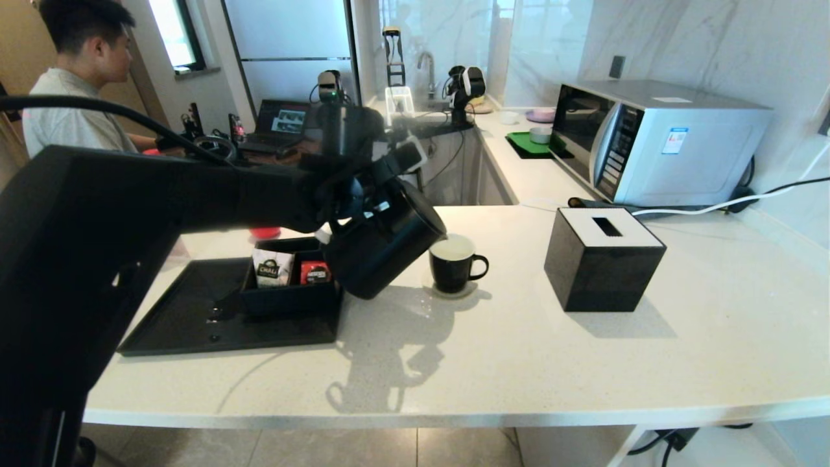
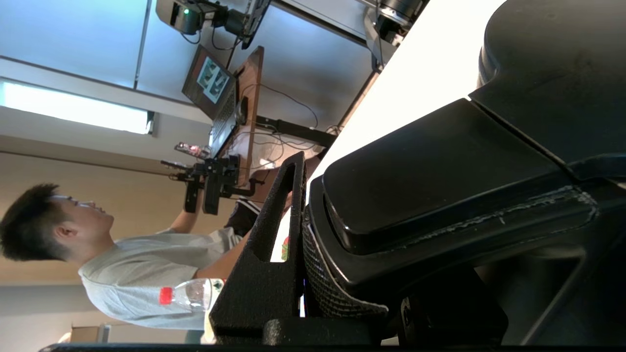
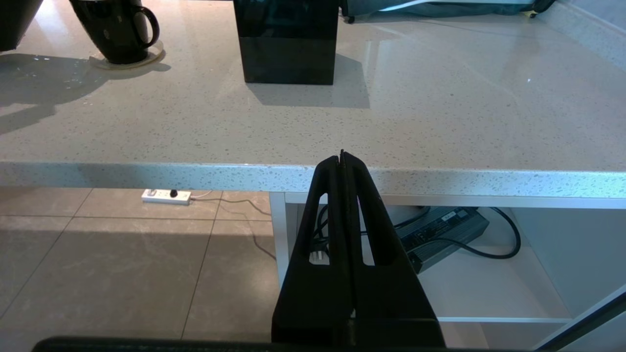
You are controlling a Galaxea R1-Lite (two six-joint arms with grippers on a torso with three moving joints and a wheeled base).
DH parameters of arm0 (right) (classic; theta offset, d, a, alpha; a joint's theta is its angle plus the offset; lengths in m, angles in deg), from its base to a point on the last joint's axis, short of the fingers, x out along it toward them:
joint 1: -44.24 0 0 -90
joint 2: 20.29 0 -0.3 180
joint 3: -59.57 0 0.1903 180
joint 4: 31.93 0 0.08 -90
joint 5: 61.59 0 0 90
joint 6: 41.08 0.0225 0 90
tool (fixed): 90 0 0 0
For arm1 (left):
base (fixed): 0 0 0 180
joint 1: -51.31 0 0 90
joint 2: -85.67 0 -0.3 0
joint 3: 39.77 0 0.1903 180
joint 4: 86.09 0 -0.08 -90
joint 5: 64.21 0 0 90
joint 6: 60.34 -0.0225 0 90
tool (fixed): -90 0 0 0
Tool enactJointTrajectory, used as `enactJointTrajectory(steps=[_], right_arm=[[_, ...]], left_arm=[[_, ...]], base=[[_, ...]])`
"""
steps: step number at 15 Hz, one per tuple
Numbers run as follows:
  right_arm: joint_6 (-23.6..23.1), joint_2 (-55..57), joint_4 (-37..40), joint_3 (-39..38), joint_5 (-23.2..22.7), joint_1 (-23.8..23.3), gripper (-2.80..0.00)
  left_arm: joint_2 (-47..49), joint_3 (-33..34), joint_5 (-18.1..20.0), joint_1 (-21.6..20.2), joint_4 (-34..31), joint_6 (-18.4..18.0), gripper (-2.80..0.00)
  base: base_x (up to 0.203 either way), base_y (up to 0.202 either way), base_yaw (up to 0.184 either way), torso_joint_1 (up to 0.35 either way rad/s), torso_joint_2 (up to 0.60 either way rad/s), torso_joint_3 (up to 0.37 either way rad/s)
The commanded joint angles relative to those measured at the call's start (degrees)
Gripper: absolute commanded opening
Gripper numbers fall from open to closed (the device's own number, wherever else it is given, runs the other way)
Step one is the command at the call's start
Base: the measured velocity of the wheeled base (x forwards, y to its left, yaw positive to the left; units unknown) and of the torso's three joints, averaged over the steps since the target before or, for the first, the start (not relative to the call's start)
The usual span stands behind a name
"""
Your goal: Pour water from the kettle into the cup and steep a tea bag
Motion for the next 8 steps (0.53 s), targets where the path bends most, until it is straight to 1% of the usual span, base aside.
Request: enactJointTrajectory(steps=[1,2,6,8], right_arm=[[0.0,0.07,0.0,0.0,0.0,0.05,-2.8],[-0.01,0.07,0.0,0.0,0.0,0.05,-2.8],[-0.01,0.07,0.0,0.0,0.0,0.02,-2.8],[0.0,0.07,0.0,0.0,0.0,-0.04,-2.8]], left_arm=[[-0.13,0.32,-0.06,-0.08,0.24,-0.03,-2.8],[-0.22,0.49,-0.06,-0.17,0.41,0.13,-2.8],[-1.52,2.77,-0.15,-0.43,0.82,4.14,-2.8],[-2.51,5.83,-0.15,-0.59,3.24,6.3,-2.8]], base=[[0.0,0.0,0.0,0.0,0.0,0.0],[0.0,0.0,0.0,0.0,0.0,0.0],[0.0,0.0,0.0,0.0,0.0,0.0],[0.0,0.0,0.0,0.0,0.0,0.0]])
